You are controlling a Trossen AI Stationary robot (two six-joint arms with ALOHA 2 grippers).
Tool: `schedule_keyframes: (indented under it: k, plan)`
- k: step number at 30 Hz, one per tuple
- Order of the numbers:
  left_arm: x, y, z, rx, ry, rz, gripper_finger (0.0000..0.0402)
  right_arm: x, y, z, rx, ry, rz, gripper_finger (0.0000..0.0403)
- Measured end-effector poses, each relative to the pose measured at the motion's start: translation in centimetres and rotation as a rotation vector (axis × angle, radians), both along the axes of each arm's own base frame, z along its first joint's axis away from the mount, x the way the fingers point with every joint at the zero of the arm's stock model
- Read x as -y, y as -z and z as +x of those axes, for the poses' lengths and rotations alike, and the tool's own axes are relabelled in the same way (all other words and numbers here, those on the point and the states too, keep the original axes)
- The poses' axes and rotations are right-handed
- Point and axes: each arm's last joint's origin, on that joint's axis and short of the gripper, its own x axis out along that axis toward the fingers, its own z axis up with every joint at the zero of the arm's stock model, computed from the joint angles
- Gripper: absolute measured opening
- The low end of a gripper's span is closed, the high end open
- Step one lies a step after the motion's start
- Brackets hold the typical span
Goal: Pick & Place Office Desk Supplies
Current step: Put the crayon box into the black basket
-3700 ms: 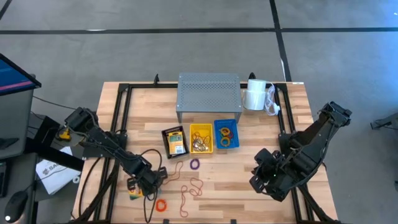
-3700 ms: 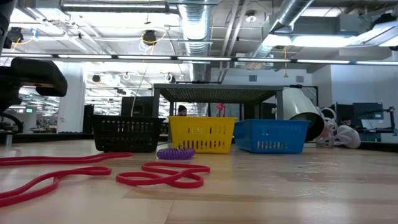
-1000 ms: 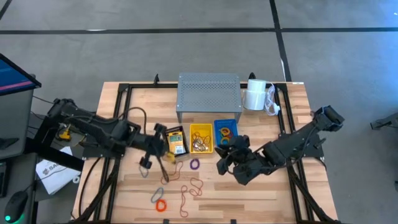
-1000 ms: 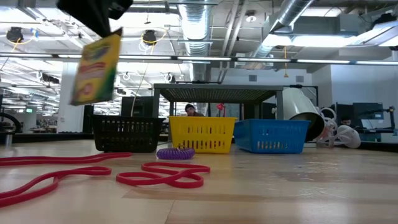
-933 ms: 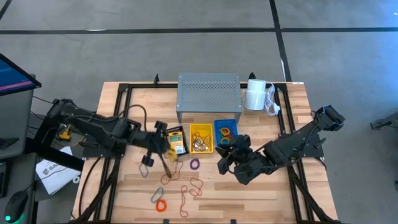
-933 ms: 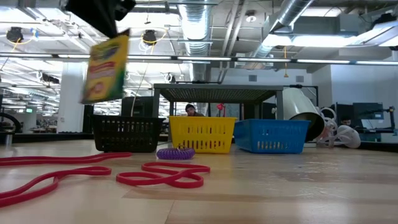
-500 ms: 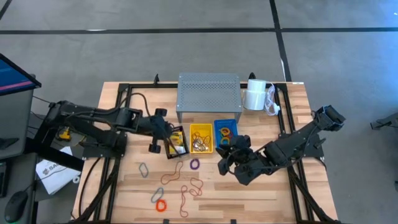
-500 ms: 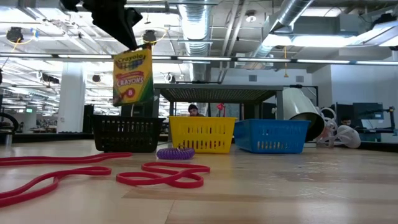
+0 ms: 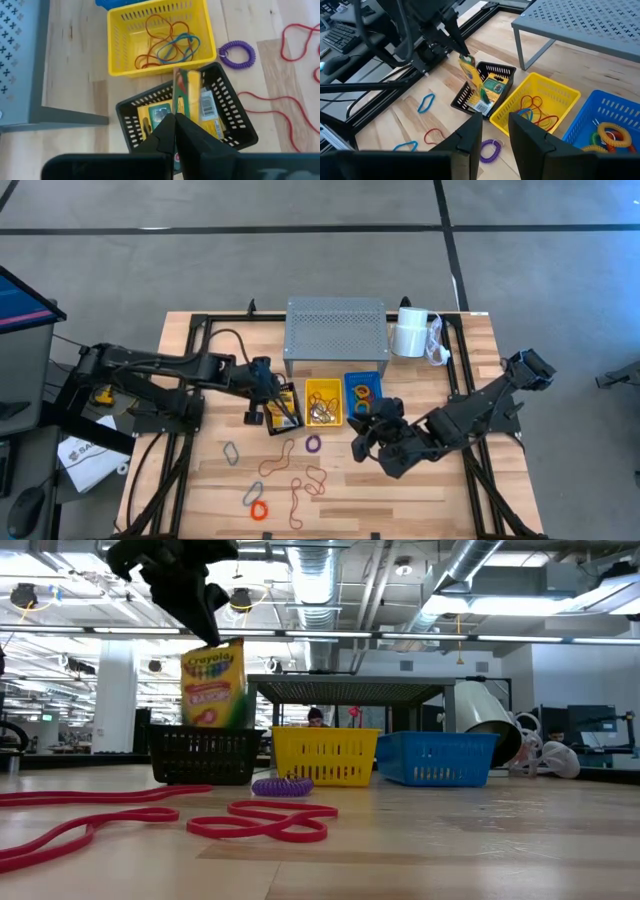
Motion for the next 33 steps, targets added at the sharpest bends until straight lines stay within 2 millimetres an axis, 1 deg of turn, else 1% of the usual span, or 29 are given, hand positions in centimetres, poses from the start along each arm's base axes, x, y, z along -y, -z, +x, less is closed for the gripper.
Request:
schedule_keyframes:
  k: [10, 18, 33]
  plan:
    - [0.2, 1.8, -0.3, -0.019, -0.024, -0.080, 0.0000, 0.3, -0.7, -0.5, 0.014, 0.000, 0.006, 0.0093]
    - [0.2, 1.6, -0.2, 0.008, -0.013, -0.107, 0.0000, 0.5, -1.2, -1.0, 0.020, -0.003, 0.010, 0.0093]
    - [0.6, 1.7, -0.1, -0.005, 0.012, -0.139, 0.0000, 0.5, -1.1, -1.1, 0.013, -0.001, 0.011, 0.0093]
